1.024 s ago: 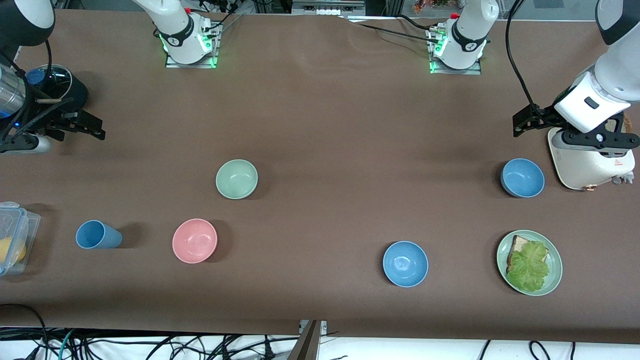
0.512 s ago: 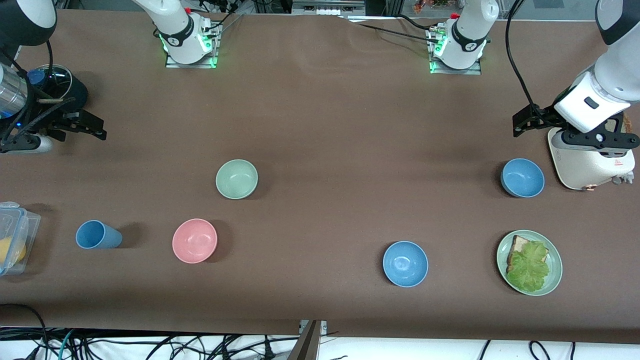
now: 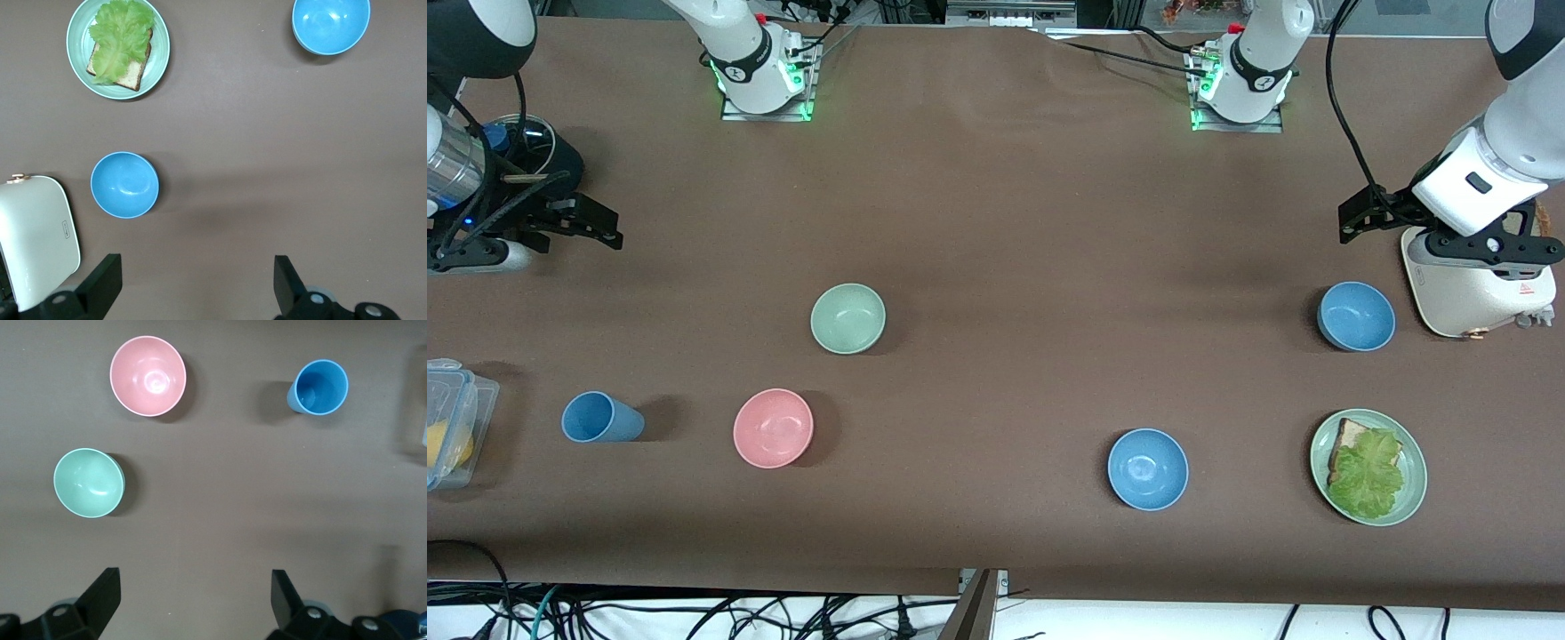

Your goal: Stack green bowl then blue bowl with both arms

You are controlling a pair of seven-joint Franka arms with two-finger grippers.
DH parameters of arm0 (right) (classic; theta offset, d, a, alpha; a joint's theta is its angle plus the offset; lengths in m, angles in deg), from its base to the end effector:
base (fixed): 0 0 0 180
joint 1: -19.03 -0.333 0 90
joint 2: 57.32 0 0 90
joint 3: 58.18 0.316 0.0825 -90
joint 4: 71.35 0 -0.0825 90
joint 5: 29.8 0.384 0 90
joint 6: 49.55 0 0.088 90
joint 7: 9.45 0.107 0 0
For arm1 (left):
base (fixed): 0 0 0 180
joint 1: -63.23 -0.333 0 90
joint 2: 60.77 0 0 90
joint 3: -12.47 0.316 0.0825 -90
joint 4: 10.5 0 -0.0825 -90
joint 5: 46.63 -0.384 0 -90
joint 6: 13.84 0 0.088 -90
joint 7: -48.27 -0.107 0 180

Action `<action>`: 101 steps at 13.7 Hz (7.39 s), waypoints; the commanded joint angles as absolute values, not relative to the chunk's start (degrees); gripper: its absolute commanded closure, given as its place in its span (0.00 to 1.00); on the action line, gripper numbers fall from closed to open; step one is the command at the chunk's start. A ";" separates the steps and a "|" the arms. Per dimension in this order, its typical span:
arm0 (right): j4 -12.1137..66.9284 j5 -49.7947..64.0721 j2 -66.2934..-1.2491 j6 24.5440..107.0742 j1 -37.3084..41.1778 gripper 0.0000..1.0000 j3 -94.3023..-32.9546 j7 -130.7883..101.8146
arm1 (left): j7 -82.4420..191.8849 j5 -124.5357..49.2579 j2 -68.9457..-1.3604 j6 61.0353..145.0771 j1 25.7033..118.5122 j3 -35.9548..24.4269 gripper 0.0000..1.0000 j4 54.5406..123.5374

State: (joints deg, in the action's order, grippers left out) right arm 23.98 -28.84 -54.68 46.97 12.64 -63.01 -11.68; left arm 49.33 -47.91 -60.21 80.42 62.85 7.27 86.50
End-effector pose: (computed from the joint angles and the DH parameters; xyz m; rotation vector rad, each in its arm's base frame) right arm 0.5736 0.0182 0.5642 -3.1269 -0.1002 0.0392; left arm 0.5570 -0.0445 0.5676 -3.1143 0.1058 0.0879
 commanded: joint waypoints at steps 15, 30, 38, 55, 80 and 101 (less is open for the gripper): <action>22.52 -28.56 -53.63 47.66 13.58 0.00 -63.01 -11.30 | 50.03 -47.42 -59.81 78.54 63.23 7.73 0.00 85.04; 40.24 -25.31 -52.05 64.14 6.12 0.01 -60.64 -4.11 | 50.03 -47.51 -59.46 76.68 63.23 7.64 0.00 83.81; 51.85 -25.40 -39.58 94.90 -0.92 0.01 -59.32 5.75 | 50.03 -47.51 -59.37 76.68 63.32 7.55 0.00 83.46; 53.28 -25.40 -34.74 101.36 -0.92 1.00 -56.61 8.12 | 50.12 -47.51 -59.37 76.51 63.59 7.55 0.00 83.28; 0.11 -28.92 -3.71 87.65 -18.59 0.54 -52.47 32.47 | 50.03 -47.51 -59.37 76.51 63.41 7.73 0.00 83.28; 21.02 -26.10 -55.82 38.61 14.02 0.00 -53.34 2.15 | 23.52 -47.60 -45.49 91.50 47.78 8.61 0.00 87.66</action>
